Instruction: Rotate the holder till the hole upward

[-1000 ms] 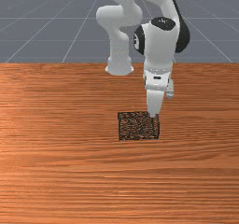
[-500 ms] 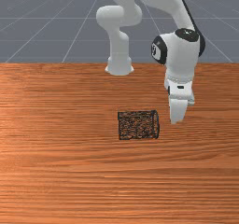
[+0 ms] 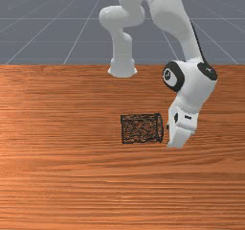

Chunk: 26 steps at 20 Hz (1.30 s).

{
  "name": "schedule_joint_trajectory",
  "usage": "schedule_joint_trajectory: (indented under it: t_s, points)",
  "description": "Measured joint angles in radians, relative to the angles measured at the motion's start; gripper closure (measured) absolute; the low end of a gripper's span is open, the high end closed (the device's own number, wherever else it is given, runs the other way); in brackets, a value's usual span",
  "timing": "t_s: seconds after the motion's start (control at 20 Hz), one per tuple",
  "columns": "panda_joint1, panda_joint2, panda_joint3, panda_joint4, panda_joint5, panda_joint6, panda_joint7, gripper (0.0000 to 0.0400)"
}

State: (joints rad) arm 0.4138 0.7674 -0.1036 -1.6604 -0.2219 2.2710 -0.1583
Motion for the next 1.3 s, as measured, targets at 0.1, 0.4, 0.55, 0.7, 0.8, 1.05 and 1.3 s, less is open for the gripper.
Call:
schedule_joint_trajectory:
  t_s: [0.1, 0.4, 0.55, 0.7, 0.8, 1.05, 1.3]
  points:
    - [0.079, 0.159, -0.099, 0.267, -0.1, -0.28, 0.002, 0.0001]
    - [0.18, 0.147, -0.149, 0.21, -0.176, -0.302, 0.128, 0.0]
    - [0.182, 0.088, -0.136, 0.093, -0.17, -0.197, 0.167, 0.0]
    - [0.2, 0.097, -0.159, 0.095, -0.199, -0.222, 0.181, 0.0]
    - [0.203, 0.09, -0.166, 0.076, -0.21, -0.211, 0.186, 0.0]
    - [0.199, 0.069, -0.171, 0.034, -0.218, -0.175, 0.189, 0.0]
    - [0.186, 0.039, -0.185, -0.029, -0.239, -0.119, 0.18, 0.0]
